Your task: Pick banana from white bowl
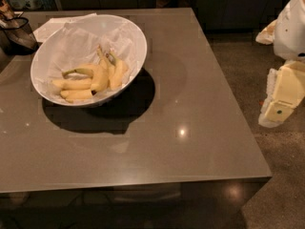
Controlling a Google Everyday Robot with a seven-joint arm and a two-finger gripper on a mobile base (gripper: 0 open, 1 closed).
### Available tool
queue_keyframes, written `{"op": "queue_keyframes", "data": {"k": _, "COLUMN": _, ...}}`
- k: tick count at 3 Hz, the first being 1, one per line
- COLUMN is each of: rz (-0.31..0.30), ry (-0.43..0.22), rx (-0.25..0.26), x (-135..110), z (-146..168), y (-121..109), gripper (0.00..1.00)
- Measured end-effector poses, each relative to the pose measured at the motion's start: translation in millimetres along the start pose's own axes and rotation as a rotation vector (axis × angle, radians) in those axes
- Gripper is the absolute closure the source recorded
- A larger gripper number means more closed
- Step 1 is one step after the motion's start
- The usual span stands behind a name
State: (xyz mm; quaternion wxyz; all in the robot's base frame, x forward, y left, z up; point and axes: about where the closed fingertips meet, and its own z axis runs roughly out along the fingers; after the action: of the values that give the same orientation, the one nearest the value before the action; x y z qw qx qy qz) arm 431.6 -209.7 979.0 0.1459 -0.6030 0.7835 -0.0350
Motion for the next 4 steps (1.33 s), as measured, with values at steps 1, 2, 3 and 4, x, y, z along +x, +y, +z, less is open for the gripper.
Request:
{"op": "queue_keyframes", "data": {"k": 1, "rz": -0.032, "ry": 0.027, "rx": -0.051, "x": -28, "z": -9, "y": 31, "gripper": 0.00}}
{"op": "queue_keyframes", "data": {"k": 2, "rz": -0.113, "ry": 0.050, "rx": -0.074, "x": -65, "z": -18, "y": 58, "gripper": 0.00}}
{"op": "queue_keyframes", "data": {"k": 3, "rz": -0.120, "ry": 0.028, "rx": -0.037, "x": -73, "z": -24, "y": 55, "gripper": 0.00}}
{"op": "queue_keyframes", "data": {"k": 4, "rz": -0.131, "ry": -0.001, "rx": -0.038, "x": -79, "z": -26, "y": 55, "gripper": 0.00}}
